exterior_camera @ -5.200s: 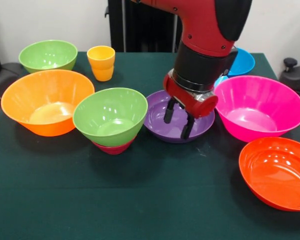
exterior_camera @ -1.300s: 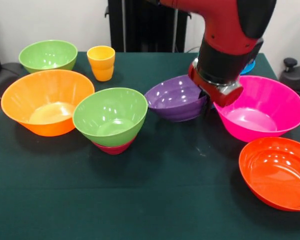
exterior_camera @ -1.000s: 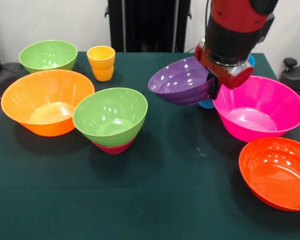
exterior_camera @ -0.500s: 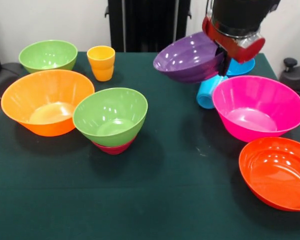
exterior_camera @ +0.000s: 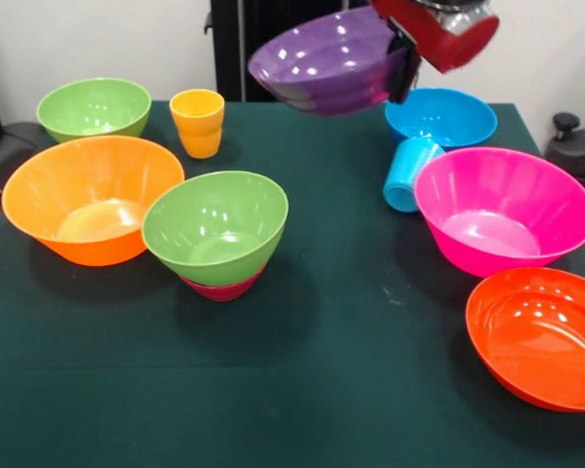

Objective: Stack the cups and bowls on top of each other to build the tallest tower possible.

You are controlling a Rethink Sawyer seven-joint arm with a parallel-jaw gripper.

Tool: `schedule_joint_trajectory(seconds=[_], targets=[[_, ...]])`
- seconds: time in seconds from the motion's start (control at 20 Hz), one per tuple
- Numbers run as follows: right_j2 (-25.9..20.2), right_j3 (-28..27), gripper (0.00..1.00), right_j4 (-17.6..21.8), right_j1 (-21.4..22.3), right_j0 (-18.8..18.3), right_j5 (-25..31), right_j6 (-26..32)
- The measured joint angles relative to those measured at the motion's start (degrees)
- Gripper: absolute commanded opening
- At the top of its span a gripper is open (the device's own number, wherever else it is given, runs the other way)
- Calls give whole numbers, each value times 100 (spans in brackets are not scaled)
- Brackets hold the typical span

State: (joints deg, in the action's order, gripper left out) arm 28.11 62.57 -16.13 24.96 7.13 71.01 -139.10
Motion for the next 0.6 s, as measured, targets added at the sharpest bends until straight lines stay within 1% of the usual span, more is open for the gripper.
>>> schedule_joint_trajectory(seconds=[0.15, 0.2, 0.35, 0.55, 0.6], targets=[[123, -350, 0, 161, -8, -64, 118, 0], [175, -542, 0, 236, -11, -117, 124, 0], [239, -821, 0, 330, -10, -228, 112, 0], [236, -931, 0, 347, -20, -360, -101, 0], [220, -948, 0, 347, -43, -433, -321, 0]])
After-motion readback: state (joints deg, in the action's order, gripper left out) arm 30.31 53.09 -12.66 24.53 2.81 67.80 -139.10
